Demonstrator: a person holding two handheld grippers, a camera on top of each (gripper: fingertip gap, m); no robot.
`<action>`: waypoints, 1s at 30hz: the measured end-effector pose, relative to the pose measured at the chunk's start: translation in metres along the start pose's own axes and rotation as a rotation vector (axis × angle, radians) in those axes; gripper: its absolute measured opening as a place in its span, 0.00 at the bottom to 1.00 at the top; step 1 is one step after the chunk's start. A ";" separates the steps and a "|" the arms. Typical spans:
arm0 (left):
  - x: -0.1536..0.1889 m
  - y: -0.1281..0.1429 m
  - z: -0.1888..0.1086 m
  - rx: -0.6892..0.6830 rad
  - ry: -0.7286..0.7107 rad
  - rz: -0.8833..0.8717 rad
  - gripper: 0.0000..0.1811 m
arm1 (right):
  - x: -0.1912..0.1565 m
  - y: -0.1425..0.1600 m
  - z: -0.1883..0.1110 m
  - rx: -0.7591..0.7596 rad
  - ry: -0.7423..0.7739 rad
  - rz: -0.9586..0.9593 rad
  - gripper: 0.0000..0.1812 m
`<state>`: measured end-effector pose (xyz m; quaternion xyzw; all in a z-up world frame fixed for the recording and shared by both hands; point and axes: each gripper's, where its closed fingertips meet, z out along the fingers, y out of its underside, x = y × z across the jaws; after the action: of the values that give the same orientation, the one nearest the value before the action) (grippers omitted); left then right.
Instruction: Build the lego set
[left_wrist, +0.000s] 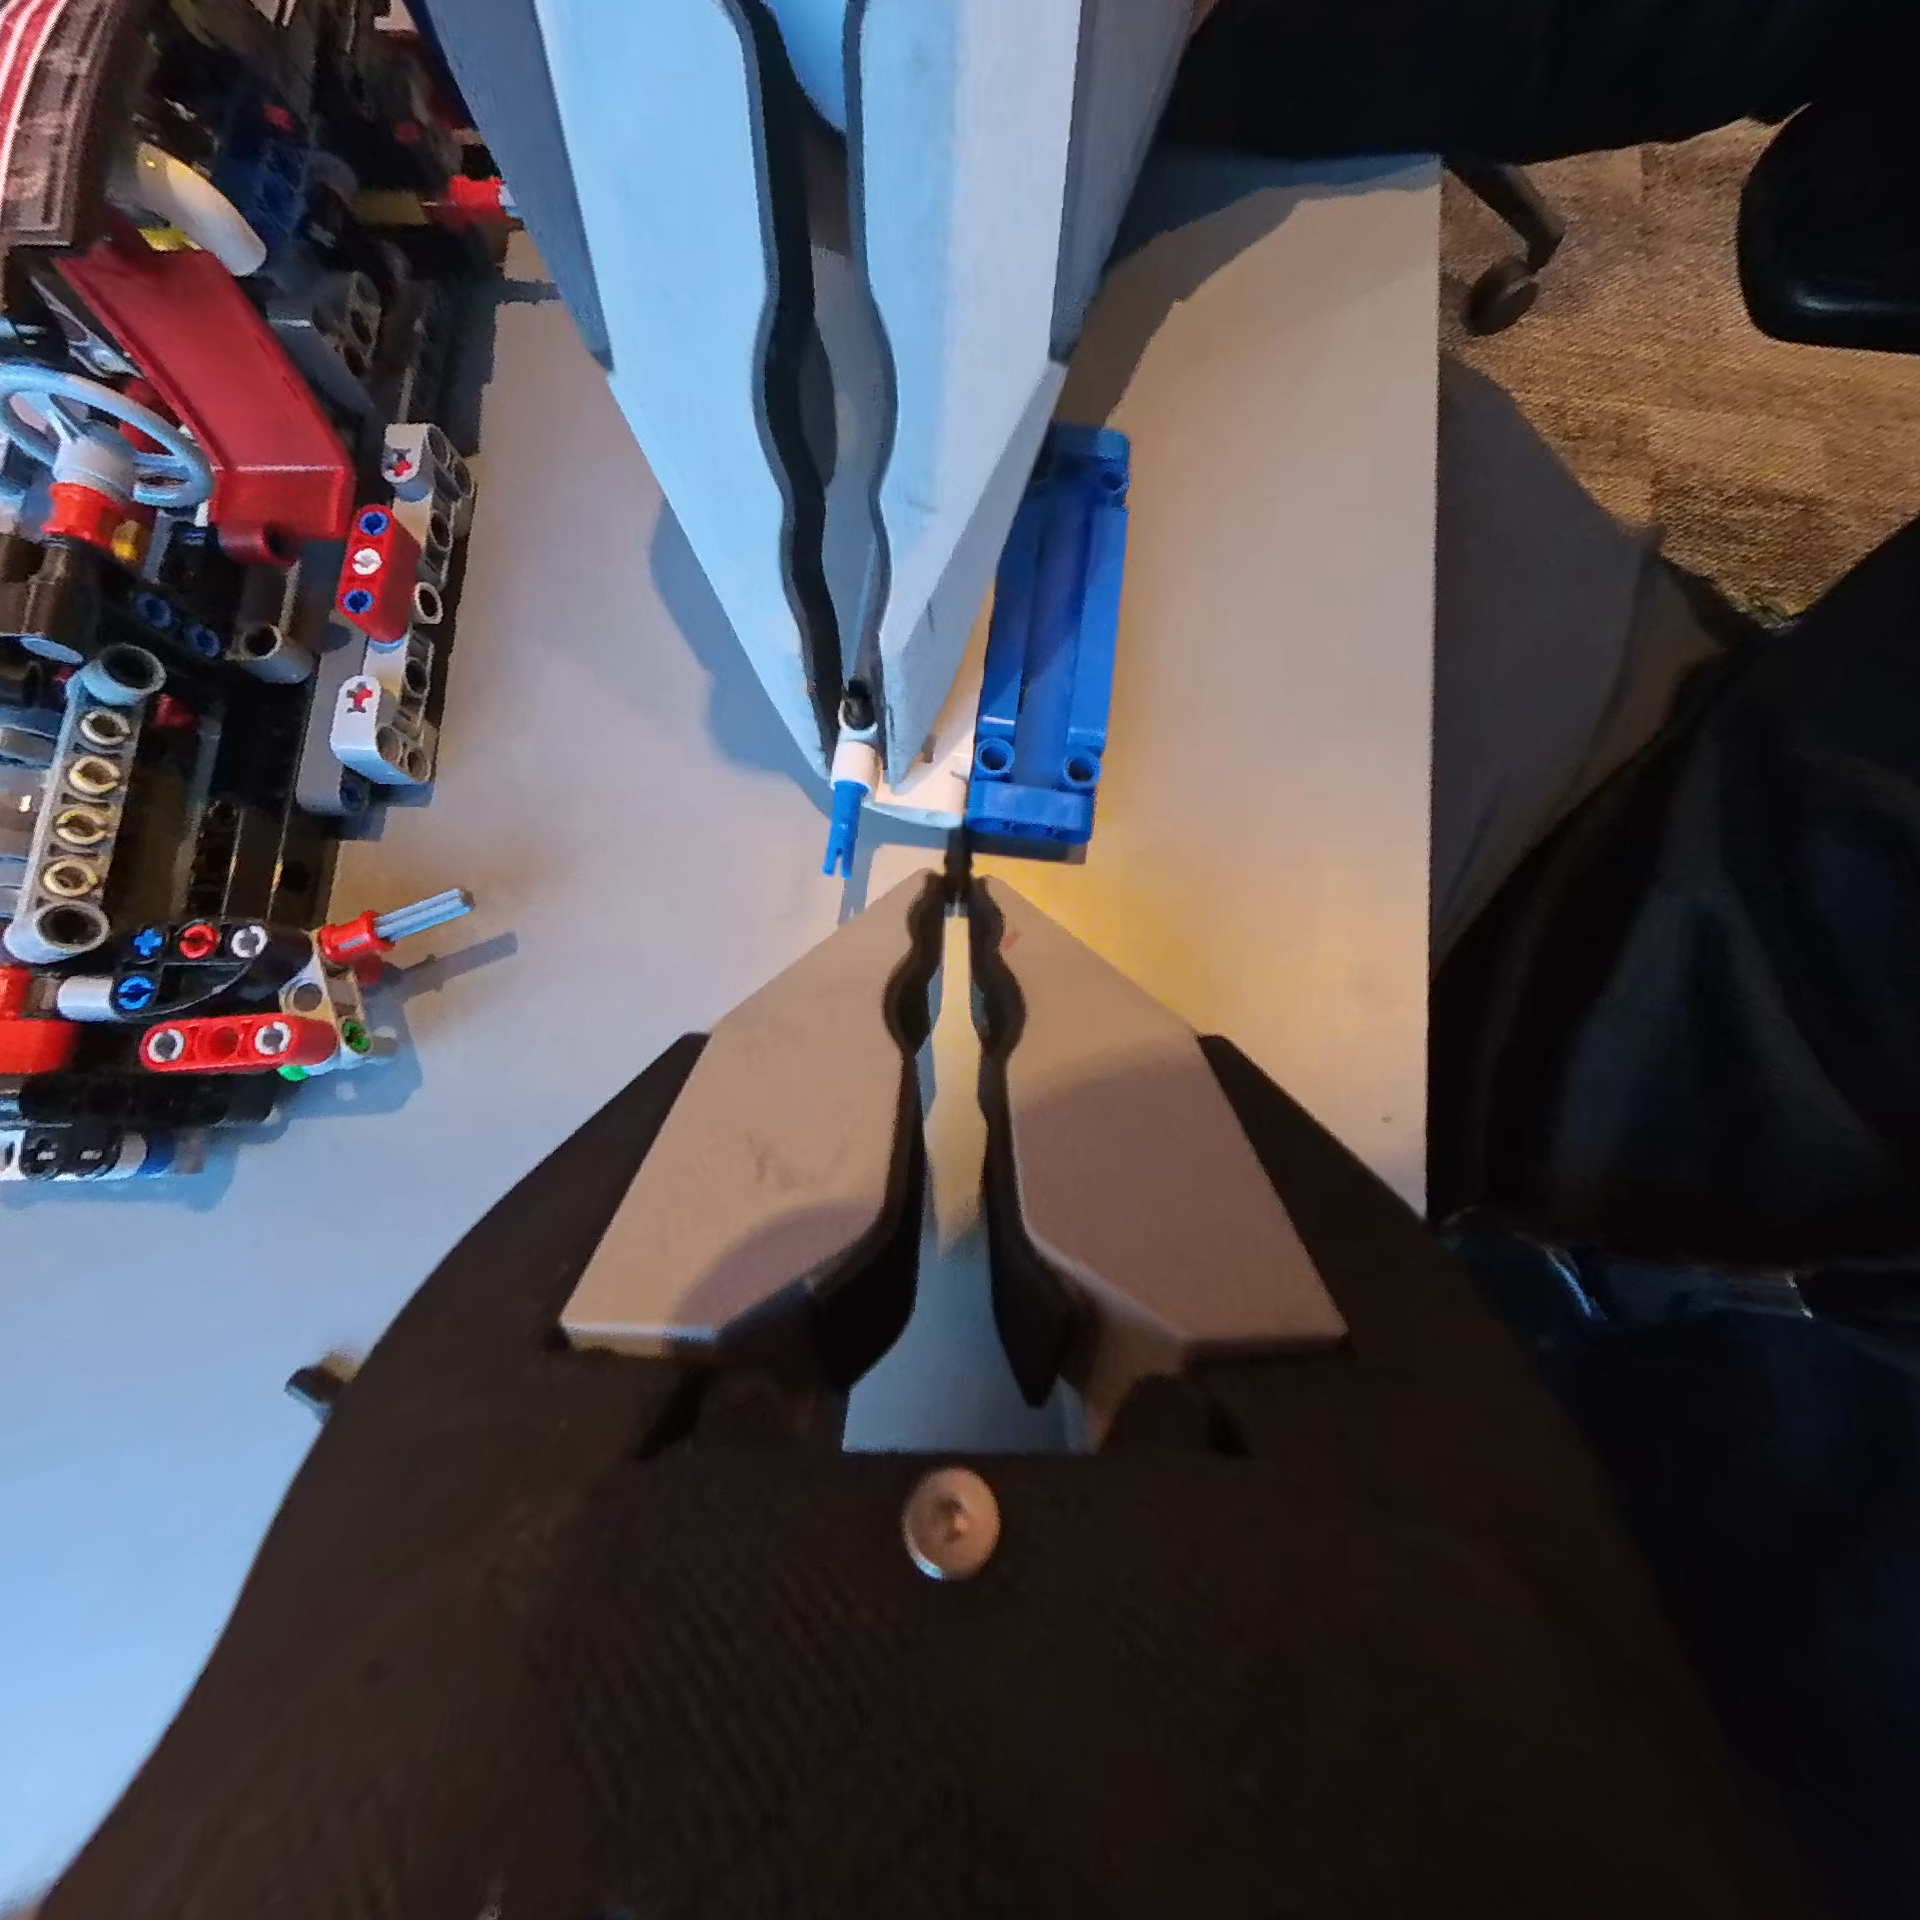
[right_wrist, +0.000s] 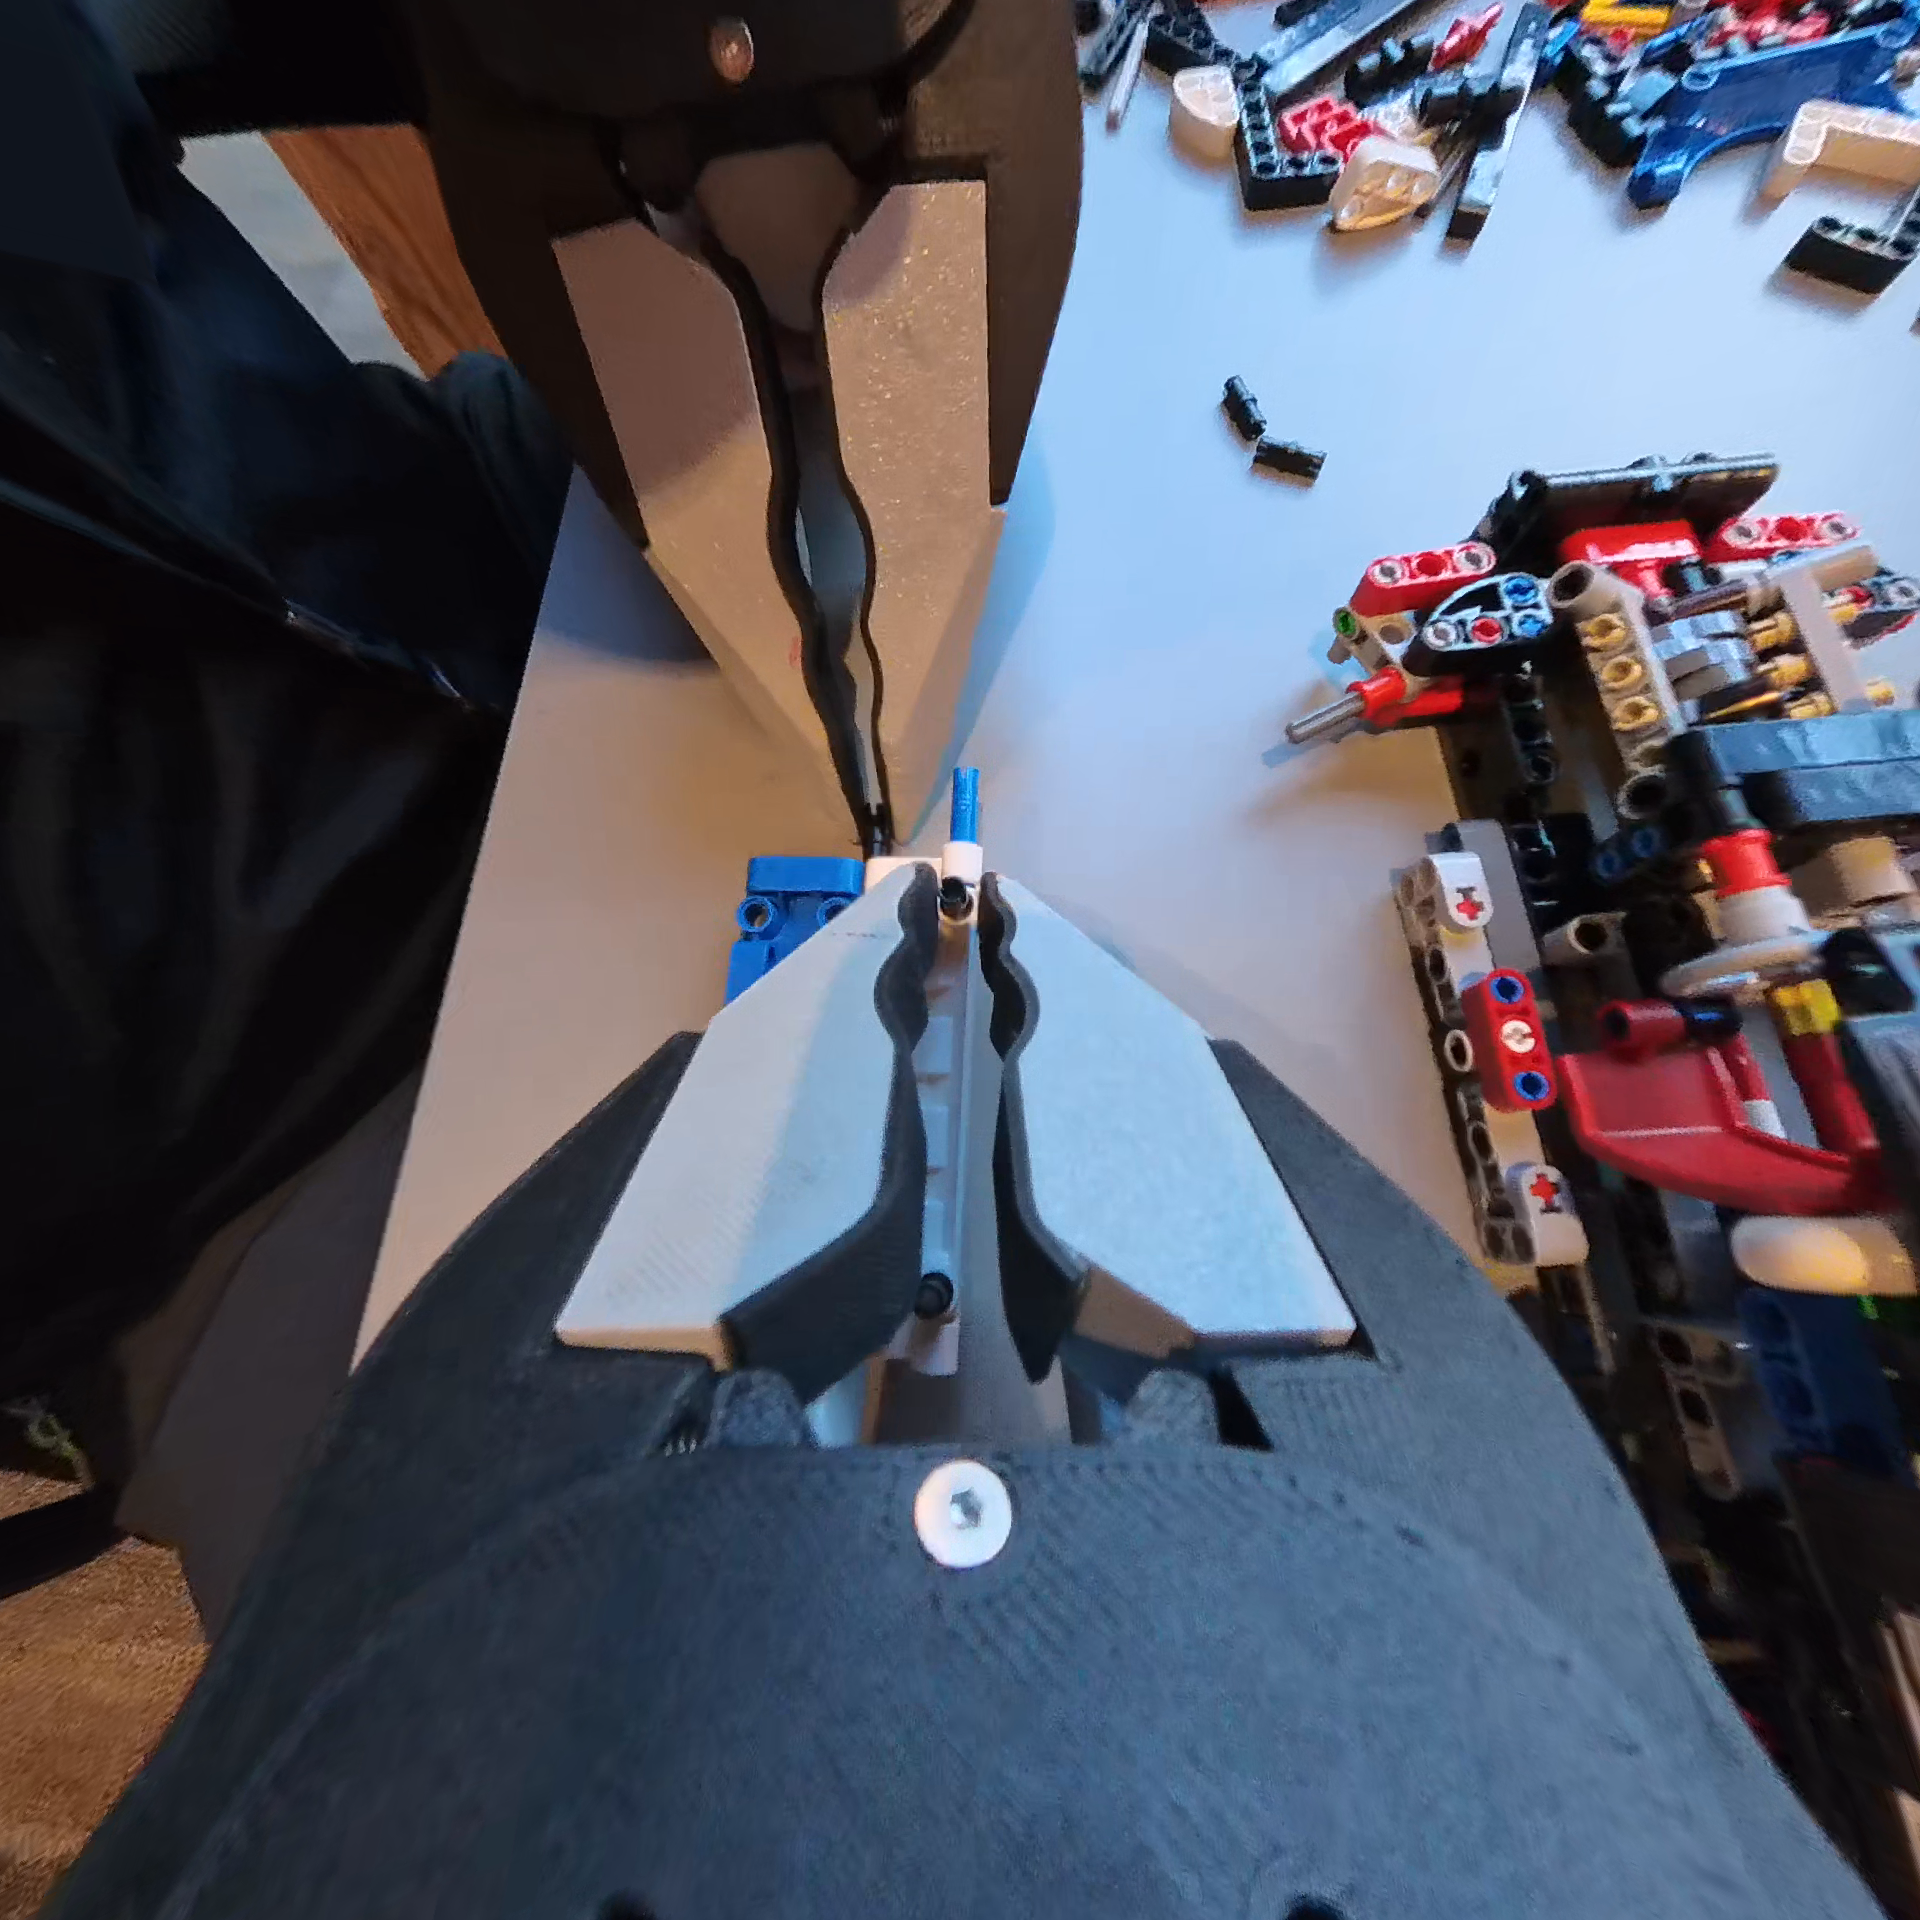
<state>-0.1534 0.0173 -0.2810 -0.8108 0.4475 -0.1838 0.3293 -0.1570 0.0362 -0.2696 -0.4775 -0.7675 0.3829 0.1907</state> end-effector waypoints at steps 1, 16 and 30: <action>0.001 0.000 0.000 0.004 0.007 -0.007 0.01 | 0.000 0.001 0.001 -0.008 0.004 -0.005 0.03; -0.002 -0.003 0.003 0.016 0.012 -0.077 0.01 | 0.001 0.008 0.000 -0.017 -0.004 0.014 0.03; -0.004 -0.006 0.006 0.012 -0.017 -0.076 0.01 | 0.003 0.007 0.000 -0.015 0.008 0.038 0.09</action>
<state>-0.1485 0.0255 -0.2813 -0.8269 0.4125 -0.1920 0.3306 -0.1541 0.0411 -0.2756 -0.4949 -0.7603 0.3787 0.1830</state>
